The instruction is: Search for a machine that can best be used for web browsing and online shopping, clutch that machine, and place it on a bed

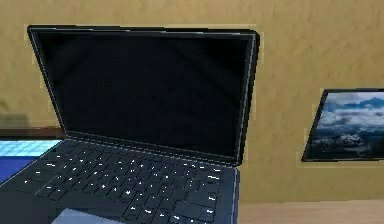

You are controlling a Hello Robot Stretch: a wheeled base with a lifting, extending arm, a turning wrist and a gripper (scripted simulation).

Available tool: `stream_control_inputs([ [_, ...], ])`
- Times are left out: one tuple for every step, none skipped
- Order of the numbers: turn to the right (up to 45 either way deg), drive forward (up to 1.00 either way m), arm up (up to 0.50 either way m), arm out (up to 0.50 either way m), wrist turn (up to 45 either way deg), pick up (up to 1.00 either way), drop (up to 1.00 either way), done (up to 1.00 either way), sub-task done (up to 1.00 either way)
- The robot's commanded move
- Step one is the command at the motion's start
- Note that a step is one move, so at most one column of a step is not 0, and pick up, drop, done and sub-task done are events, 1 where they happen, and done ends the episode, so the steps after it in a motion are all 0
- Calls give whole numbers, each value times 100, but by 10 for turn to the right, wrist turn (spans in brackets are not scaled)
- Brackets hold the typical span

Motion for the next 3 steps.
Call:
stream_control_inputs([
  [450,0,0,0,0,0,0,0,0],
  [450,0,0,0,0,0,0,0,0],
  [450,0,0,0,0,0,0,0,0],
])
